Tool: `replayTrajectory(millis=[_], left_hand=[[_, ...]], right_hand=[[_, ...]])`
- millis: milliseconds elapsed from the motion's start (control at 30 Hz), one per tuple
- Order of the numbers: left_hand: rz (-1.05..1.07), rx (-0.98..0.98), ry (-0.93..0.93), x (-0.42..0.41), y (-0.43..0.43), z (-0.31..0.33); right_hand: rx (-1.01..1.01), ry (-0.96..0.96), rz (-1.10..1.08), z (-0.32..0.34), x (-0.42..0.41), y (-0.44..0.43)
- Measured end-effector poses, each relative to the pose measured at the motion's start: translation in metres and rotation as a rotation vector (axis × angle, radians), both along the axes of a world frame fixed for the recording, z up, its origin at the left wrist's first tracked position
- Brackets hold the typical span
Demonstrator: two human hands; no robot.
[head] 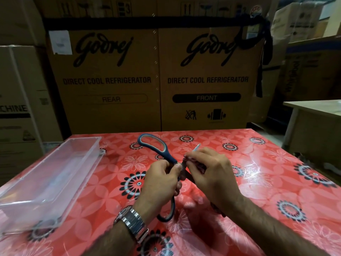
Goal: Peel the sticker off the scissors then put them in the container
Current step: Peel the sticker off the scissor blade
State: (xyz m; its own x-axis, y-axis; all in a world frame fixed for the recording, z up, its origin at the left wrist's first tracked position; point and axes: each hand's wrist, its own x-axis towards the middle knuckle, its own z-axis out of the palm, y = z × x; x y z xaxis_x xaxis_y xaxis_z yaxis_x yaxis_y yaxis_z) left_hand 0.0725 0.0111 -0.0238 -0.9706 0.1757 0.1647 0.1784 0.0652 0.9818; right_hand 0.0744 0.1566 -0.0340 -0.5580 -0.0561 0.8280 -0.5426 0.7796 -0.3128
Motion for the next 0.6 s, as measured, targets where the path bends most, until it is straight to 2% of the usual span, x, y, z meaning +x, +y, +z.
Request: replayTrajectory(millis=[100,433,600], left_hand=[[0.013,0.001,0.011,0.0,0.002,-0.001],[0.01,-0.04,-0.012,-0.004,0.0,-0.007],[-0.002,-0.02,-0.008,-0.003,0.001,-0.003]], right_hand=[[0.019,0.006,0.003,0.001,0.003,-0.002],[0.243,0.214,-0.061,-0.014,0.007,-0.006],[0.248,0.187,-0.071,-0.004,-0.002,0.008]])
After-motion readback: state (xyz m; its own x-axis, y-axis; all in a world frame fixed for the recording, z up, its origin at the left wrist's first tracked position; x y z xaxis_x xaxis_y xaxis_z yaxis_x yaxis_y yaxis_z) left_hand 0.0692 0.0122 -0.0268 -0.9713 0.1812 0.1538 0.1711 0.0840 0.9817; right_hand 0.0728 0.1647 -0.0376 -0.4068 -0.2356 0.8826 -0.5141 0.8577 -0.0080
